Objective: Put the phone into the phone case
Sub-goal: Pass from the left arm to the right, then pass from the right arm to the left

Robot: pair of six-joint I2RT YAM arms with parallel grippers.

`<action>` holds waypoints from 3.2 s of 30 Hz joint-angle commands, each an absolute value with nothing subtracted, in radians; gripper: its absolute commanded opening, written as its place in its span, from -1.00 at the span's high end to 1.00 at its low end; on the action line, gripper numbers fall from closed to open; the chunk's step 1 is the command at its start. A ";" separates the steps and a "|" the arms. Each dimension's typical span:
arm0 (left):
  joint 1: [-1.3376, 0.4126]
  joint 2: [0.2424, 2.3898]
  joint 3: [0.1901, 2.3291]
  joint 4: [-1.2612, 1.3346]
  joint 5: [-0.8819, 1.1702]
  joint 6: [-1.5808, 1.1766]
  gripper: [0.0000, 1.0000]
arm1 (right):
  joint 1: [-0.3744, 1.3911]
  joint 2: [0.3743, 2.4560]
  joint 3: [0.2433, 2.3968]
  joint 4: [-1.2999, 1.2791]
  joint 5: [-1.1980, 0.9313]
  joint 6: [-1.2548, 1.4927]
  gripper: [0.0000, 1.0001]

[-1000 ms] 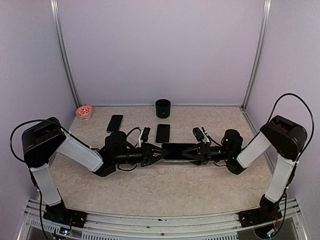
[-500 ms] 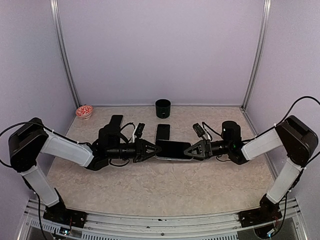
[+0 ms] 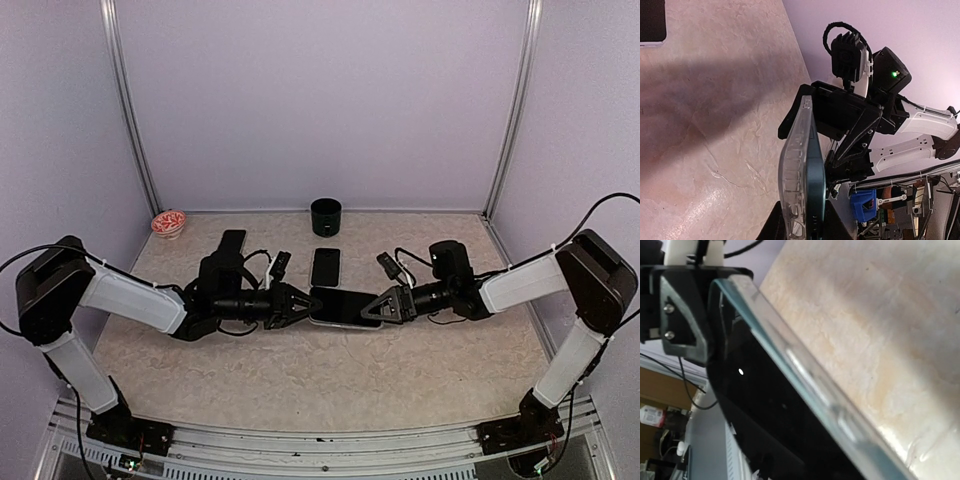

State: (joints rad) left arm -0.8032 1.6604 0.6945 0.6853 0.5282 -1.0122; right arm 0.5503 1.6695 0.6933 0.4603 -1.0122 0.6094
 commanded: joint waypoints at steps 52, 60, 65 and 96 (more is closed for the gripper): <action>-0.775 1.620 0.675 0.647 0.508 -1.013 -0.05 | 0.633 1.982 0.620 1.136 -1.130 0.942 0.84; -0.738 1.583 0.572 0.675 0.591 -0.986 -0.17 | 0.588 2.058 0.596 1.523 -1.166 1.239 0.95; -0.727 1.595 0.527 0.752 0.660 -0.941 -0.17 | 0.579 2.062 0.602 1.635 -1.181 1.338 0.95; -0.716 1.994 0.456 1.852 0.832 -1.401 -0.01 | 0.559 1.988 0.608 1.830 -1.201 1.504 0.93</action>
State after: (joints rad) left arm -0.7124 1.9957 0.4461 1.5703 0.8135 -1.3983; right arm 0.5671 2.0178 0.5926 1.5433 -1.1934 1.4841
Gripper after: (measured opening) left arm 0.524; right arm 0.081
